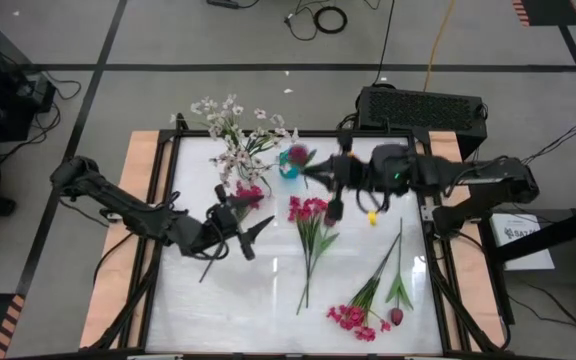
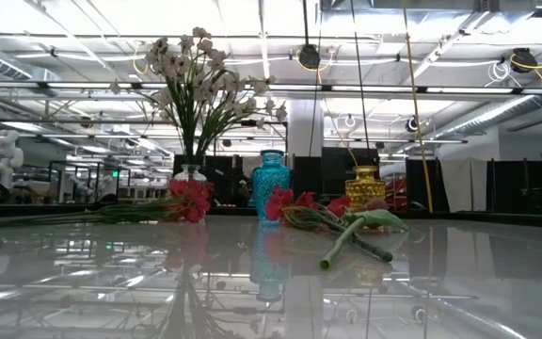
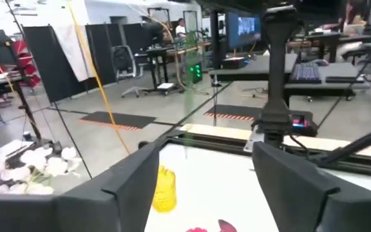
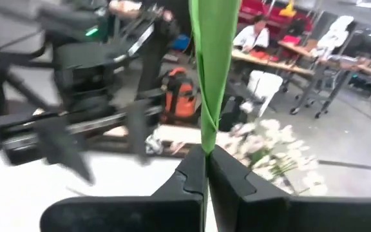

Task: Sort flowers into vase by color
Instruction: Put the left red tulip into the blue vase

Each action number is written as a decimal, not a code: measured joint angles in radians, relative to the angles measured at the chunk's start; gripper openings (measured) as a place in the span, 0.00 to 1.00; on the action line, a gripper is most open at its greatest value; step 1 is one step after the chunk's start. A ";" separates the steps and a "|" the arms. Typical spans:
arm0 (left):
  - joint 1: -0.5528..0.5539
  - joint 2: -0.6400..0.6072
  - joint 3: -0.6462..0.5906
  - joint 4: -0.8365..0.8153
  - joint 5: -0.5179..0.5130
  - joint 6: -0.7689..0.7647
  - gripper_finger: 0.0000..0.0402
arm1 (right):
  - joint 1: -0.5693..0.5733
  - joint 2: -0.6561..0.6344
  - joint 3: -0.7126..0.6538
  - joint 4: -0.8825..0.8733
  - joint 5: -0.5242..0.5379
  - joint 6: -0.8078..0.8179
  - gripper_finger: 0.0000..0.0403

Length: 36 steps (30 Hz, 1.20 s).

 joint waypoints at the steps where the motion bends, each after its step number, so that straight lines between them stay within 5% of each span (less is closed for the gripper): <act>1: -0.012 -0.003 0.000 -0.012 -0.004 -0.015 0.66 | -0.023 -0.008 0.001 0.005 -0.017 -0.002 0.00; 13: -0.083 0.004 0.000 -0.257 0.007 -0.226 0.67 | -0.325 0.108 0.001 0.160 -0.268 0.013 0.00; 36: -0.137 -0.016 0.000 -0.314 0.027 -0.209 0.67 | -0.404 0.302 0.000 0.211 -0.333 -0.048 0.00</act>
